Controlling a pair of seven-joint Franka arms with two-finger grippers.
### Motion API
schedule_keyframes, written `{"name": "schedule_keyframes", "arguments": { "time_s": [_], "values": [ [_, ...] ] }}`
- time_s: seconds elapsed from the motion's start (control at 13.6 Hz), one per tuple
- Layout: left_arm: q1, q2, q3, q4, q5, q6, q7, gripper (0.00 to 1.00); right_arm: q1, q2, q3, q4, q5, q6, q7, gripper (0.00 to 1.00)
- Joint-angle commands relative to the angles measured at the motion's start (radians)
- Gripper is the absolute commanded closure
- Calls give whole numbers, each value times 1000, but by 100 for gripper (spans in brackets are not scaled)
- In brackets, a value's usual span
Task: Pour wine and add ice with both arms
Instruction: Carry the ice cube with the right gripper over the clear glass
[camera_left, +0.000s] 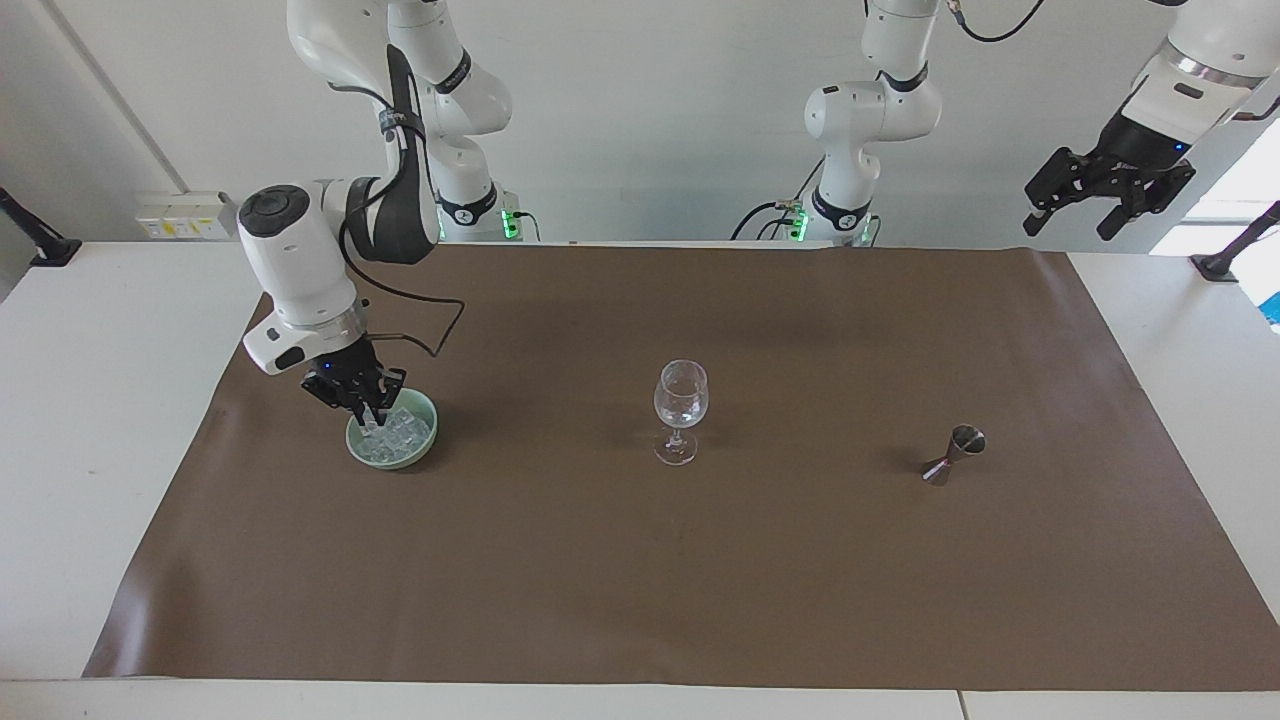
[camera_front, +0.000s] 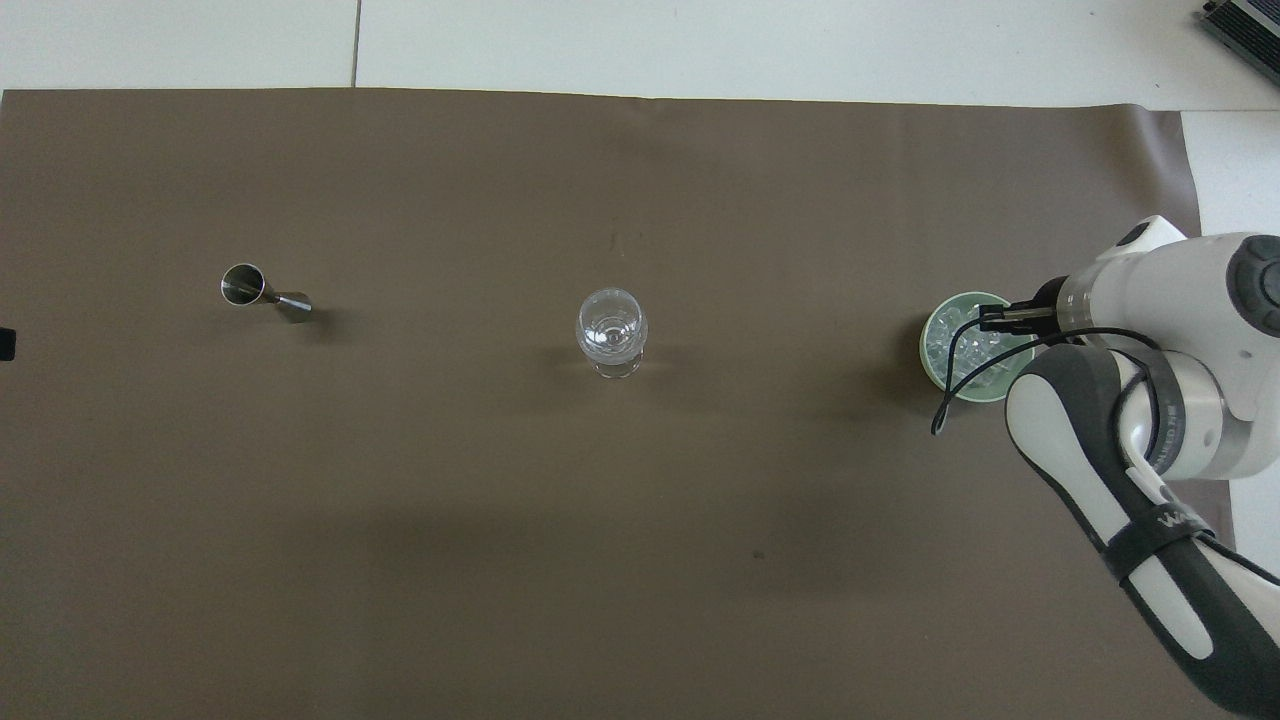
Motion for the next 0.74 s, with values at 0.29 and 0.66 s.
{"name": "schedule_keyframes", "arguments": {
  "time_s": [0.29,0.66],
  "values": [
    [21,3,-20,-11,26,-42,-18,0,-2,-32,110,229,-10,-295,221,100],
    [7,-4,-23,-22,26,-40,-125,0,0,-24,272,323,-2,-357,487,100]
  ]
}}
